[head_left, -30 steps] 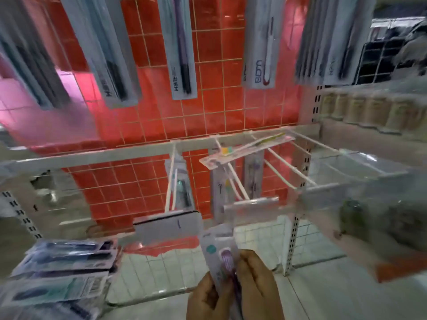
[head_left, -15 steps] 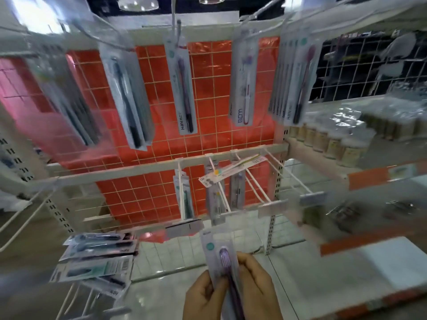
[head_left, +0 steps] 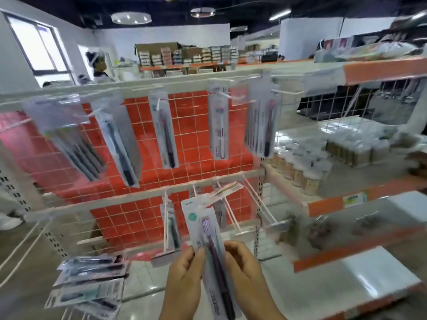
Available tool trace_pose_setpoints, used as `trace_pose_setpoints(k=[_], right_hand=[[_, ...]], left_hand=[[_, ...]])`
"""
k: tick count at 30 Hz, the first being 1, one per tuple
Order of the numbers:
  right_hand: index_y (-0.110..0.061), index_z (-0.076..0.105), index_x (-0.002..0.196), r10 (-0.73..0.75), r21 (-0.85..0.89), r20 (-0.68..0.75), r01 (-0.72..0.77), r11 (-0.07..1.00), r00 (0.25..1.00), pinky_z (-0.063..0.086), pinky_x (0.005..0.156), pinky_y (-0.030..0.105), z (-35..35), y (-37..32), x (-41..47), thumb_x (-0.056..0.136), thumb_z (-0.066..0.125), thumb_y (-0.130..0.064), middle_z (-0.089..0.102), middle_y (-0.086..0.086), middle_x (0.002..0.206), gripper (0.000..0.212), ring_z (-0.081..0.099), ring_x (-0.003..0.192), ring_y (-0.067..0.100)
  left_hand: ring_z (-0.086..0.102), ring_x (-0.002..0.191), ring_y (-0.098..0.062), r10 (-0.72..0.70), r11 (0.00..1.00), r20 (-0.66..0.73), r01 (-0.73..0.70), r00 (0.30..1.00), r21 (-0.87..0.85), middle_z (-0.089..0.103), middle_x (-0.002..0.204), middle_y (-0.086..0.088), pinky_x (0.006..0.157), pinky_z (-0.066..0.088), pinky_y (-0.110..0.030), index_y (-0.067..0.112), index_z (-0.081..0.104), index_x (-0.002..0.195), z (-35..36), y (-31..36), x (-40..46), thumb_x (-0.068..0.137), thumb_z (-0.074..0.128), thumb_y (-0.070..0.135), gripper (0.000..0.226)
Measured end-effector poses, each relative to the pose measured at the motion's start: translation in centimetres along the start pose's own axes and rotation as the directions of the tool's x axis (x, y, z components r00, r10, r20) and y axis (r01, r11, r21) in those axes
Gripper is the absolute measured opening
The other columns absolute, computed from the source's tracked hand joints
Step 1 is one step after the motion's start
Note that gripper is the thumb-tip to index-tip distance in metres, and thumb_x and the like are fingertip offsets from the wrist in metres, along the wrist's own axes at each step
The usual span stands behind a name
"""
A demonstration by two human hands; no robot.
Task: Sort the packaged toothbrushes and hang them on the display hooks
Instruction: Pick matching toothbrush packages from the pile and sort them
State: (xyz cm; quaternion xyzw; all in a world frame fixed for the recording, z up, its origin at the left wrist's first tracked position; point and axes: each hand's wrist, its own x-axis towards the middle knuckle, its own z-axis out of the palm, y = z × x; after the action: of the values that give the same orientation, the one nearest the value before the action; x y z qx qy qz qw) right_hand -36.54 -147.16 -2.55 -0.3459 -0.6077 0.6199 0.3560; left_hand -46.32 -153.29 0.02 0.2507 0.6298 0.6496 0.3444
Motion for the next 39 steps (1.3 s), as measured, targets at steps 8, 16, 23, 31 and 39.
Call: trace_pose_setpoints(k=[8, 16, 23, 31, 39], right_hand=[[-0.028, 0.057, 0.105, -0.164, -0.016, -0.064, 0.164, 0.986, 0.984, 0.056, 0.08, 0.031, -5.2, -4.0, 4.7, 0.093, 0.058, -0.019, 0.07, -0.008, 0.097, 0.015, 0.068, 0.092, 0.011], [-0.025, 0.061, 0.1, -0.192, 0.046, -0.218, 0.207, 0.977, 0.957, 0.056, 0.077, 0.028, -10.2, -6.3, 8.2, 0.092, 0.057, -0.01, 0.071, -0.009, 0.093, 0.017, 0.068, 0.089, 0.011], [-0.022, 0.067, 0.1, -0.198, 0.037, -0.17, 0.207, 0.978, 0.965, 0.057, 0.078, 0.032, -11.8, -7.8, 10.5, 0.098, 0.045, -0.008, 0.072, -0.002, 0.092, 0.027, 0.068, 0.088, 0.016], [-0.024, 0.068, 0.093, -0.179, 0.011, -0.118, 0.181, 0.983, 0.977, 0.056, 0.068, 0.023, -9.5, -8.1, 12.8, 0.097, 0.047, -0.009, 0.071, -0.011, 0.084, 0.026, 0.067, 0.079, 0.004], [-0.018, 0.066, 0.091, -0.149, 0.052, -0.013, 0.149, 0.987, 0.989, 0.053, 0.061, 0.016, -2.6, -8.5, 13.2, 0.096, 0.05, -0.012, 0.07, -0.013, 0.078, 0.018, 0.066, 0.072, 0.002]], left_hand=[[0.07, 0.095, -0.016, 0.088, 0.996, 0.067, -0.087, 0.994, -0.02, 0.076, 0.093, 0.005, 0.088, 0.053, -0.037, 0.031, 0.076, 0.082, 7.5, 4.1, 3.3, 0.094, 0.054, 0.015, 0.03], [0.07, 0.096, -0.018, 0.111, 0.993, 0.153, -0.114, 0.982, 0.007, 0.076, 0.097, 0.0, 0.094, 0.053, -0.042, 0.021, 0.073, 0.096, 13.7, 6.2, 5.4, 0.094, 0.055, 0.014, 0.02], [0.07, 0.095, -0.016, 0.169, 0.986, 0.109, -0.168, 0.98, -0.014, 0.075, 0.097, 0.001, 0.091, 0.054, -0.038, 0.019, 0.073, 0.1, 15.3, 7.9, 6.8, 0.097, 0.052, 0.012, 0.023], [0.071, 0.095, -0.024, 0.141, 0.987, -0.009, -0.141, 0.99, -0.074, 0.076, 0.095, -0.004, 0.092, 0.053, -0.045, 0.016, 0.072, 0.099, 13.5, 7.9, 8.4, 0.093, 0.056, 0.01, 0.018], [0.071, 0.086, -0.012, 0.129, 0.988, -0.155, -0.139, 0.979, -0.06, 0.076, 0.088, 0.004, 0.081, 0.056, -0.03, 0.019, 0.07, 0.095, 7.4, 8.0, 9.2, 0.092, 0.06, 0.01, 0.014]])
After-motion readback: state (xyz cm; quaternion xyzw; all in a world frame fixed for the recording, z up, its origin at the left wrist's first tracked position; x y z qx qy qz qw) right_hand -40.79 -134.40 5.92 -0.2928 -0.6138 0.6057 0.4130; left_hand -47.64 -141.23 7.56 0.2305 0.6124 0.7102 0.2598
